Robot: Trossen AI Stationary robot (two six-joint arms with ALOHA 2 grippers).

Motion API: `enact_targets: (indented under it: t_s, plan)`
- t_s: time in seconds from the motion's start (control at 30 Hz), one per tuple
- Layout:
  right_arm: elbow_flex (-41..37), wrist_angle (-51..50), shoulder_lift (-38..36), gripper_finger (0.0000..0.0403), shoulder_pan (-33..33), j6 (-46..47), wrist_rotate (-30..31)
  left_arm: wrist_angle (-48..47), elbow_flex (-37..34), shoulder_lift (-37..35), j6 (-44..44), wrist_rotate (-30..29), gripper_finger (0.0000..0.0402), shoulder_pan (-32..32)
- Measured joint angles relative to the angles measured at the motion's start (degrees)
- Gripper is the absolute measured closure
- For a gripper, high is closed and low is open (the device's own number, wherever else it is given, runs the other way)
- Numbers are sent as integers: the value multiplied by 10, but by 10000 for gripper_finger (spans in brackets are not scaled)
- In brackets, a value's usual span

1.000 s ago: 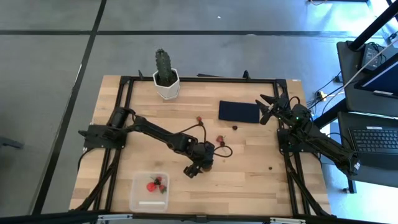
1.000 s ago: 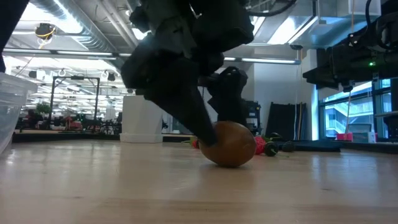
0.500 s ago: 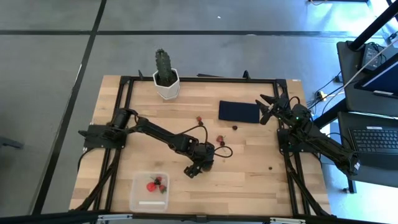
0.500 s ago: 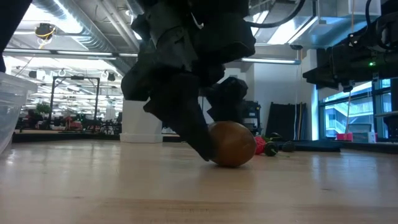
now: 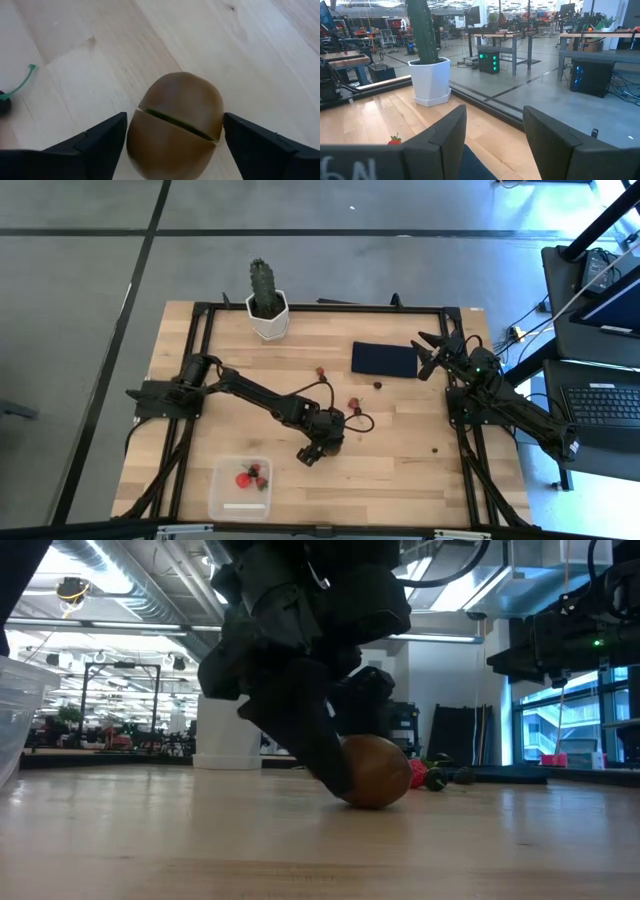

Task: Pick and placing Produce into tupperware
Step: Put the kiwi in the bin

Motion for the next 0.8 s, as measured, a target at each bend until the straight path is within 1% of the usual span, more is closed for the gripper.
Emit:
enact_targets:
  t_s: [0.23,0.43,0.63,0.8]
  plan:
    - [0,0,0,205,0,-1,0,1,0,0,0,-4,118,0]
    - [0,0,0,205,0,-2,0,4,0,0,0,-5,140,0]
    - [0,0,0,205,0,-2,0,3,0,-1,-12,-17,146,0]
    - [0,0,0,205,0,-2,0,-27,0,-26,-29,-35,147,1]
